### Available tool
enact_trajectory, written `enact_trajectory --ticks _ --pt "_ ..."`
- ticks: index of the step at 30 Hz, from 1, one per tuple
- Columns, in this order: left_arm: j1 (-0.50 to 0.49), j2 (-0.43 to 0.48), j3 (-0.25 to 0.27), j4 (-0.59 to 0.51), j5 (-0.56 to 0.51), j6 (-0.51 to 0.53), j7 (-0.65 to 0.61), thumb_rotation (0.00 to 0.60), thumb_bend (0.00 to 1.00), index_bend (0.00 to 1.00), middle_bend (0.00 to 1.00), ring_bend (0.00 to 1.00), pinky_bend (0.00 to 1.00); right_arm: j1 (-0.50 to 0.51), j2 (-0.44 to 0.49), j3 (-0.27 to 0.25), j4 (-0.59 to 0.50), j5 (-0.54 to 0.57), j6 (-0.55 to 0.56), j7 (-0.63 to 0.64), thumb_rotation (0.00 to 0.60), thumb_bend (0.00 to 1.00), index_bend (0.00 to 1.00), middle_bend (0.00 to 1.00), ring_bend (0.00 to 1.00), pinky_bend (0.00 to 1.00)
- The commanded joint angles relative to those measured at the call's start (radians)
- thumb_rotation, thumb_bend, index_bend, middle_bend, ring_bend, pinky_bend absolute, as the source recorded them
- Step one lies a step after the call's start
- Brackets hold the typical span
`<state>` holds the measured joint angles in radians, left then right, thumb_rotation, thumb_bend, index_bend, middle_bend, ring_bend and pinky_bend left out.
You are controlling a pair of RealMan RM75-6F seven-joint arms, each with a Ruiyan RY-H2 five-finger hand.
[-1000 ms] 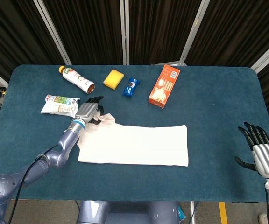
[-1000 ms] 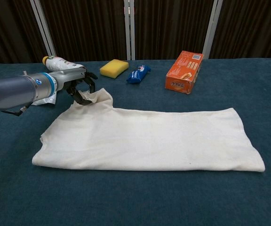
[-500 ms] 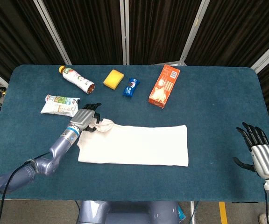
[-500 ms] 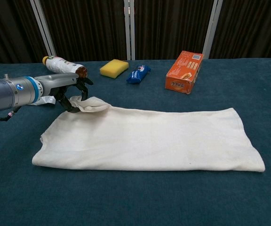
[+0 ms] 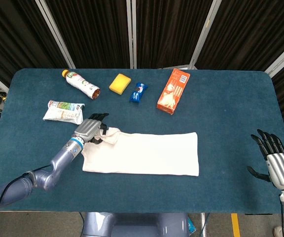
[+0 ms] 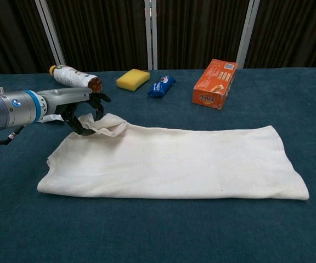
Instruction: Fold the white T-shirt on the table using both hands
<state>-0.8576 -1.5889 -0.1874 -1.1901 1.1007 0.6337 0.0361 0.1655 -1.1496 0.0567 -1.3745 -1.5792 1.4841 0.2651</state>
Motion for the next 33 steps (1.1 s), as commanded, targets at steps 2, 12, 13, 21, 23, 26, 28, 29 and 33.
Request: enact_trajectory --ticks 2,12,13,21,23,26,28,29,33 --pt "0.004 0.011 0.017 -0.024 -0.002 0.005 0.021 0.600 0.65 0.69 0.00 0.00 0.00 0.000 0.001 0.000 0.000 -0.001 0.001 0.001 0.600 0.10 0.13 0.00 0.00 0.00" --pt "-0.001 -0.028 0.034 -0.030 -0.030 0.004 0.044 0.600 0.65 0.68 0.00 0.00 0.00 -0.001 0.003 0.001 -0.002 -0.002 0.004 0.003 0.600 0.09 0.13 0.00 0.00 0.00" --pt "-0.001 -0.030 0.035 -0.030 -0.032 0.005 0.045 0.600 0.65 0.68 0.00 0.00 0.00 -0.002 0.003 0.001 -0.002 -0.001 0.004 0.004 0.600 0.10 0.13 0.00 0.00 0.00" --pt "-0.002 -0.033 0.047 -0.034 -0.037 0.001 0.055 0.600 0.64 0.54 0.00 0.00 0.00 -0.002 0.005 0.001 -0.002 -0.001 0.006 0.008 0.600 0.10 0.13 0.00 0.00 0.00" --pt "-0.002 -0.031 0.051 -0.036 -0.035 0.002 0.058 0.600 0.62 0.31 0.00 0.00 0.00 -0.003 0.005 0.001 -0.002 -0.002 0.007 0.008 0.600 0.10 0.13 0.00 0.00 0.00" --pt "0.000 -0.019 0.054 -0.046 -0.033 0.006 0.061 0.600 0.54 0.05 0.00 0.00 0.00 -0.004 0.007 0.002 -0.003 -0.002 0.010 0.008 0.600 0.09 0.13 0.00 0.00 0.00" --pt "0.002 -0.005 0.059 -0.057 -0.037 0.008 0.072 0.600 0.46 0.00 0.00 0.00 0.00 -0.004 0.007 0.002 -0.005 -0.002 0.011 0.008 0.600 0.09 0.13 0.00 0.00 0.00" --pt "0.003 0.003 0.061 -0.064 -0.040 0.010 0.079 0.600 0.43 0.00 0.00 0.00 0.00 -0.005 0.008 0.003 -0.005 -0.002 0.011 0.007 0.600 0.10 0.13 0.00 0.00 0.00" --pt "0.009 0.043 0.066 -0.109 -0.058 0.012 0.090 0.600 0.33 0.00 0.00 0.00 0.00 -0.005 0.008 0.002 -0.006 -0.003 0.013 0.008 0.600 0.10 0.13 0.00 0.00 0.00"
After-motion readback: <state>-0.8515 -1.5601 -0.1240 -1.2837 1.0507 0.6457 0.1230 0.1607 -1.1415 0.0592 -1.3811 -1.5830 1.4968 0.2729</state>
